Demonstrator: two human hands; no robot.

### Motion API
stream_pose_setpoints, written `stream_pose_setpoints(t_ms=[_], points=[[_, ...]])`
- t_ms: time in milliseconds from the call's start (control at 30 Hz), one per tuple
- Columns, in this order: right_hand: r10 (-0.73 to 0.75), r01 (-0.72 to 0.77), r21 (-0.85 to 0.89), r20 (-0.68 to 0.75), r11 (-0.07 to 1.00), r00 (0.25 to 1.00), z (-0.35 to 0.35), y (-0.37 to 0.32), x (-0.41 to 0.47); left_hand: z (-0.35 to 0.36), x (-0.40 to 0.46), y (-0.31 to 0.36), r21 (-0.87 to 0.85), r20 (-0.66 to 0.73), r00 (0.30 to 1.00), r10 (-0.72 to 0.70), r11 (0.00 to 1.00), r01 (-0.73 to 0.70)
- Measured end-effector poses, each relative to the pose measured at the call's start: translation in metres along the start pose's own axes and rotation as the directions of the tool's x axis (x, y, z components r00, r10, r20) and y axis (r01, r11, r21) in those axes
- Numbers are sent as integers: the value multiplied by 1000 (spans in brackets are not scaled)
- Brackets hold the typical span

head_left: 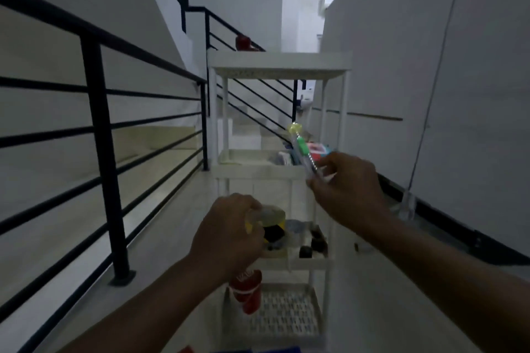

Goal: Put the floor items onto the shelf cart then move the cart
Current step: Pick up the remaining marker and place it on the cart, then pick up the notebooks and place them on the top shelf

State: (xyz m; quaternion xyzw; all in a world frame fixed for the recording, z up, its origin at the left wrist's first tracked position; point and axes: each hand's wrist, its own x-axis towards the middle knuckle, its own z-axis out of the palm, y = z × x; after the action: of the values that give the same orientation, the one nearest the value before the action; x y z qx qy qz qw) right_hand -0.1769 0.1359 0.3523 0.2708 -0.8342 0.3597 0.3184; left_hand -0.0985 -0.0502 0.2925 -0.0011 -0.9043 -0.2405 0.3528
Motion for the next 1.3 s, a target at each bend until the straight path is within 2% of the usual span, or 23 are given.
stream_pose_setpoints(t_ms=[200,400,500,800,867,967,1033,1167,1300], points=[[169,-158,-131,80,979,982,45,-4,112,-4,61,-6,28,-11,998,66,997,-65],[223,-101,-384,289,918,931,101,-6,159,0,94,-24,49,9,997,74,996,-75],[269,-95,-477,311,874,912,120,1,165,2,95,-39,44,22,997,77,996,-78],[41,122,-594,254,795,966,131,-1,153,6,71,-69,62,87,996,24,998,-29],[-34,149,-561,210,814,977,120,-11,141,7,62,-68,59,82,996,17,998,-22],[-169,181,-464,68,867,983,108,-18,110,10,38,-64,20,75,997,-3,1000,2],[-252,249,-390,46,886,967,104,-20,74,15,17,-65,0,108,994,-29,1000,29],[-296,326,-196,167,925,940,104,-12,-15,33,-36,-70,-31,219,974,-56,997,64],[-248,337,-192,378,922,892,132,16,-101,59,-89,-84,38,337,936,-105,994,98]])
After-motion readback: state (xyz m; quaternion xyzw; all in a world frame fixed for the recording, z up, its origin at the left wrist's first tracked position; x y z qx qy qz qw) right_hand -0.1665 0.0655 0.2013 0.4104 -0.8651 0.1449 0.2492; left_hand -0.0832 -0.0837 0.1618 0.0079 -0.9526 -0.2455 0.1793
